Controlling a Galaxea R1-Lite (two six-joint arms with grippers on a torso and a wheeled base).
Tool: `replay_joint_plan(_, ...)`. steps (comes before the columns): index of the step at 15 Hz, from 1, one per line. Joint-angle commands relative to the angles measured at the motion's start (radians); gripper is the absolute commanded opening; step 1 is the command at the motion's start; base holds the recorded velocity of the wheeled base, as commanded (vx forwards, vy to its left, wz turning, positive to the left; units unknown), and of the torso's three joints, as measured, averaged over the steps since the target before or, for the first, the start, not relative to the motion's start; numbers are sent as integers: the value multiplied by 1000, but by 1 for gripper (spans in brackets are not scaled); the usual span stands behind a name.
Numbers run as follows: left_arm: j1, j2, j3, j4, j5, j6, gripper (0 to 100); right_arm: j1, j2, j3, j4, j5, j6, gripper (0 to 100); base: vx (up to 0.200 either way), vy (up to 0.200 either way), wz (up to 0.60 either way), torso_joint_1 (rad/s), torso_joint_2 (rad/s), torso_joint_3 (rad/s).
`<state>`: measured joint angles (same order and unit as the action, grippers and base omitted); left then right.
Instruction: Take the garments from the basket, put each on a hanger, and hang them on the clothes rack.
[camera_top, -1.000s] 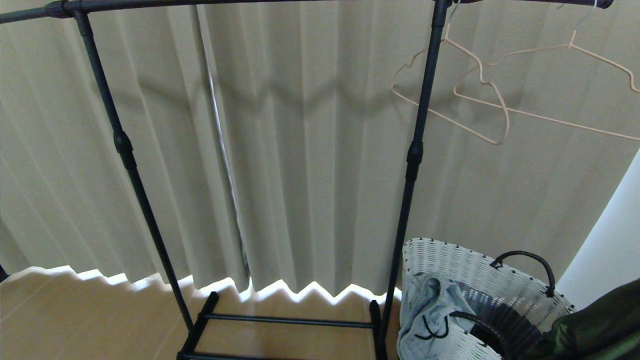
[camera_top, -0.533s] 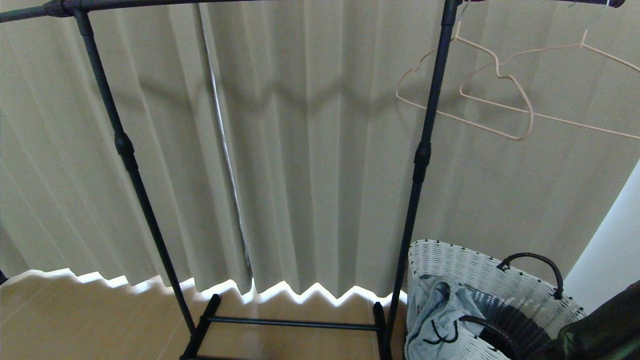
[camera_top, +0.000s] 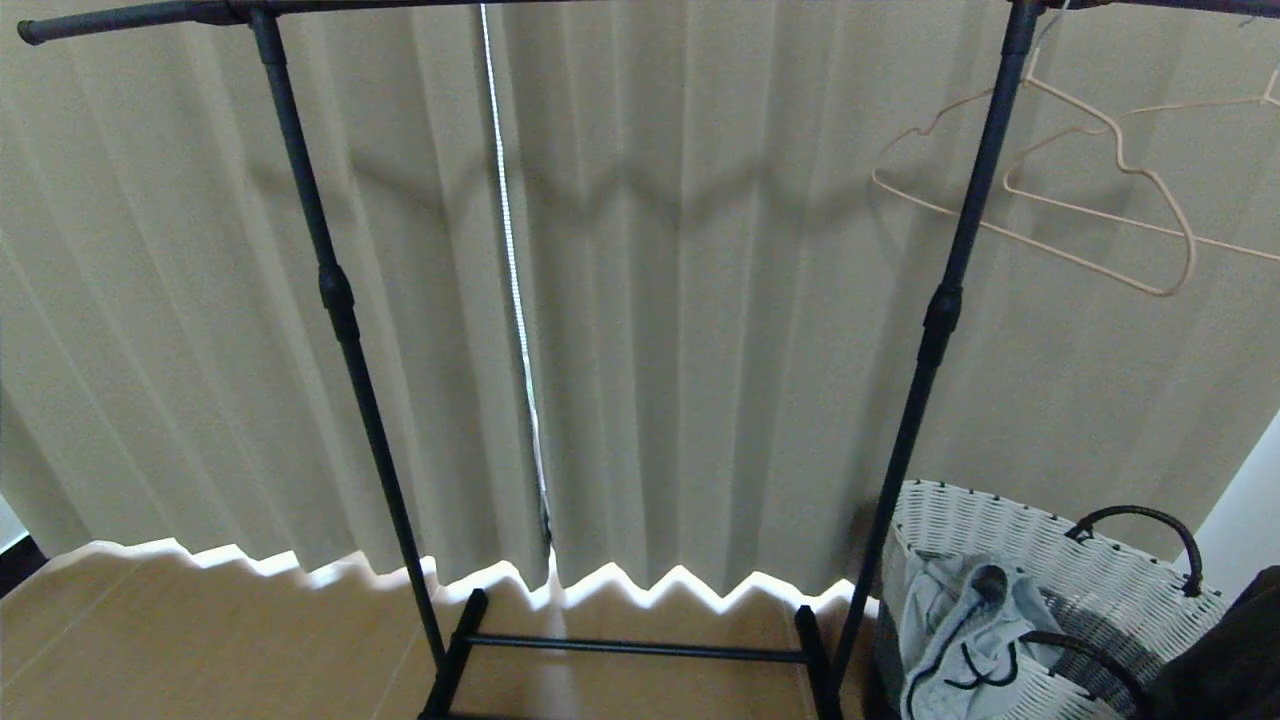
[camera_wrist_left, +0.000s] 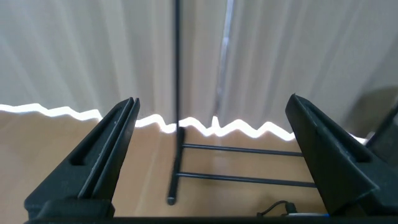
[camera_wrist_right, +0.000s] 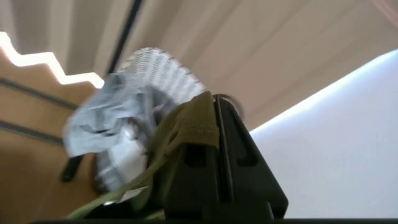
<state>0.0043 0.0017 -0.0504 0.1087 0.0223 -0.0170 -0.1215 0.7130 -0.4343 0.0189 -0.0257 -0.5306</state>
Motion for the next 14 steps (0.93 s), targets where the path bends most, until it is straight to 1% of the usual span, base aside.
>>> replay_joint_plan(1, 0, 0, 1, 0, 1, 3, 100, 0, -3, 3, -2, 0, 6, 0, 0, 0, 0, 0, 0, 0)
replay_joint_plan(5, 0, 0, 1, 0, 2, 2, 100, 0, -26, -6, -4, 1, 15, 0, 0, 0, 0, 0, 0, 0)
replay_joint_plan(7, 0, 1, 1, 2, -4, 25, 100, 0, -47, 2, 3, 18, 15, 0, 0, 0, 0, 0, 0, 0)
replay_joint_plan(8, 0, 1, 1, 2, -2, 57, 100, 0, -47, 2, 3, 18, 15, 0, 0, 0, 0, 0, 0, 0)
replay_joint_plan(10, 0, 1, 1, 0, -1, 58, 100, 0, -47, 0, 3, 18, 14, 0, 0, 0, 0, 0, 0, 0)
replay_joint_plan(14, 0, 1, 1, 2, -1, 57, 100, 0, -49, -6, 3, 17, 14, 0, -200, 0, 0, 5, 1, 1)
